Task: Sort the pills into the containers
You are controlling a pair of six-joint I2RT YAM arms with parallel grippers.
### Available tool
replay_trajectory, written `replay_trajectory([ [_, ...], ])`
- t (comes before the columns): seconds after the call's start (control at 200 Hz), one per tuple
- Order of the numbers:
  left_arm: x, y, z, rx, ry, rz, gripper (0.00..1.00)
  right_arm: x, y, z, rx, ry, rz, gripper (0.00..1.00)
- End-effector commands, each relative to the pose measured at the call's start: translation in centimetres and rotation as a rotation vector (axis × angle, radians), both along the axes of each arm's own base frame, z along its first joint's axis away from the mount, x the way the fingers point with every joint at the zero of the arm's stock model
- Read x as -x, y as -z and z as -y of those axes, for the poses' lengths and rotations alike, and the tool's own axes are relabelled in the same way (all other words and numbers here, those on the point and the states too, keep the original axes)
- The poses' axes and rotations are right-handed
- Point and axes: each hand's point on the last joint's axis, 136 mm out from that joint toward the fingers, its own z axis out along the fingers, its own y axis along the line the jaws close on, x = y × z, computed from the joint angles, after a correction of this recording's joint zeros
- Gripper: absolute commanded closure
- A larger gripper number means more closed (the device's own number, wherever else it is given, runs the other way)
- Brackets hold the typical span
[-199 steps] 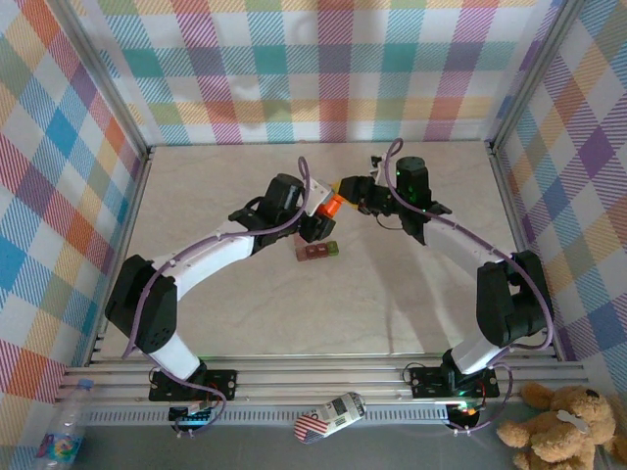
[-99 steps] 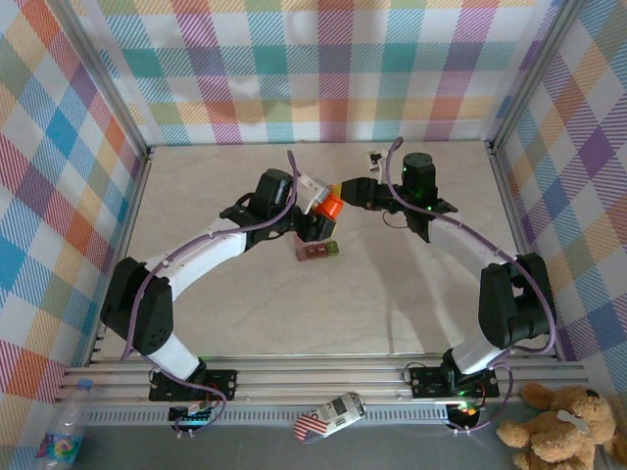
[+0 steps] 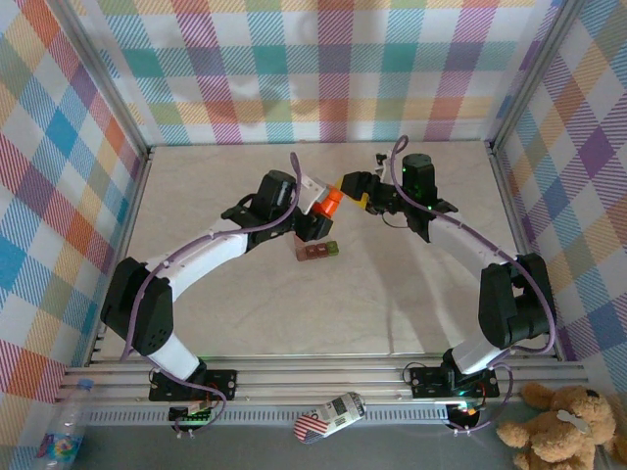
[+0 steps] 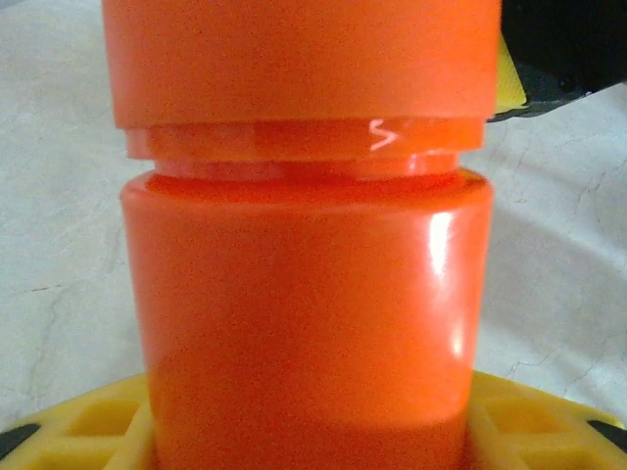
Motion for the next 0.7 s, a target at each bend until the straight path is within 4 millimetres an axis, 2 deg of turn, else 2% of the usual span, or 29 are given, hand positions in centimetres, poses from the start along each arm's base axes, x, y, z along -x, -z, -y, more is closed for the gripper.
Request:
replay_trajectory([
  [0.0,-0.6,-2.3,1.1,0.018,0.021,0.065,1.0,-0.2,-1.8,-0.6,-0.017,-0.002,0.022,0.26],
  [0.59,-0.3,-2.4,2.1,0.016,0.045,0.065,1.0,0.3,-1.3,-2.5,-0.02,-0.062,0.024,0.3],
  [0.695,-0.2,-2.3,2.3,0.016,0.048,0.063,1.0,0.3,-1.1,-2.5,-0.019,-0.064,0.024,0.36],
])
